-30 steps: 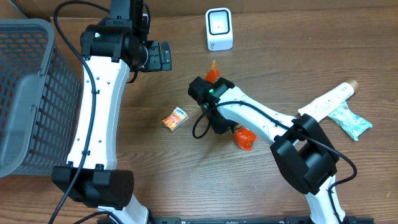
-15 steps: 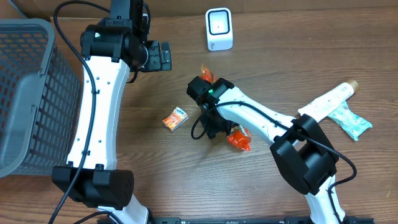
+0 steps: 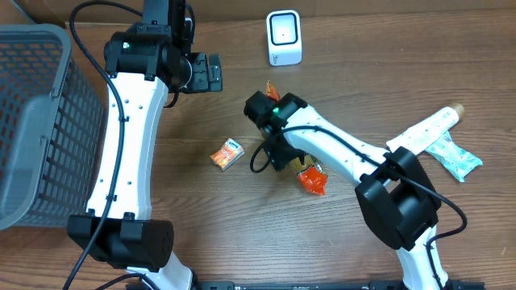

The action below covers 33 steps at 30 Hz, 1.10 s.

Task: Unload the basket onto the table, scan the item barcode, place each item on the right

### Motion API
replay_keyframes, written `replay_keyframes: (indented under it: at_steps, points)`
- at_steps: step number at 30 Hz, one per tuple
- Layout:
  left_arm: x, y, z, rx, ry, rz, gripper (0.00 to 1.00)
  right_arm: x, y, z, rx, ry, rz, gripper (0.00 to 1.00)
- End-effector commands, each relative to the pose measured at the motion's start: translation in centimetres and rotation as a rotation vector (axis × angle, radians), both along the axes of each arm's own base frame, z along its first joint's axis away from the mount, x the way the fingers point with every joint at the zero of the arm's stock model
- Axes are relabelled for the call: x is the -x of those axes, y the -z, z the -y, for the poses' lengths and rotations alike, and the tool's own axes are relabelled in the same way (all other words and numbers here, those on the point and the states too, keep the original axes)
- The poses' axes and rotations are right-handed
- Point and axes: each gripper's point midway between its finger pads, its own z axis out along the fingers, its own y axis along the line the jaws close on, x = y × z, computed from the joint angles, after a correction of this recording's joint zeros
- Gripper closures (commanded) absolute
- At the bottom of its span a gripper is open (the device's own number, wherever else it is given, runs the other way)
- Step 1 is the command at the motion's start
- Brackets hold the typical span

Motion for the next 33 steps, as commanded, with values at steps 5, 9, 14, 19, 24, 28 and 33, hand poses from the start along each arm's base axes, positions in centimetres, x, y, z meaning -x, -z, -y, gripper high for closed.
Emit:
replay_keyframes:
  at_steps: [5,9,14,19,24,28,33]
  points:
    - [-0.1,0.4,-0.2,-0.007,-0.012,-0.01,0.0,-0.1,1.0,1.0,-0.221,0.033,-0.187,0.0]
    - [-0.1,0.4,-0.2,-0.007,-0.012,-0.009,0.0,0.8,3.5,2.7,-0.268,0.05,-0.266,0.0]
    - [-0.1,0.4,-0.2,-0.007,-0.012,-0.009,0.0,1.7,4.4,2.7,-0.304,0.067,-0.307,0.04]
    - [-0.1,0.4,-0.2,-0.007,-0.012,-0.009,0.0,1.5,4.6,2.5,-0.31,0.063,-0.297,0.43]
    - [-0.1,0.4,-0.2,-0.007,-0.012,-0.009,0.0,0.8,4.3,2.5,-0.324,0.07,-0.276,0.88]
    - [-0.1,0.4,-0.2,-0.007,-0.012,-0.009,0.0,-0.2,2.2,2.4,-0.344,0.08,-0.258,0.96]
    - [-0.1,0.4,-0.2,-0.007,-0.012,-0.01,0.0,-2.3,-3.1,1.9,-0.399,0.076,-0.185,0.96]
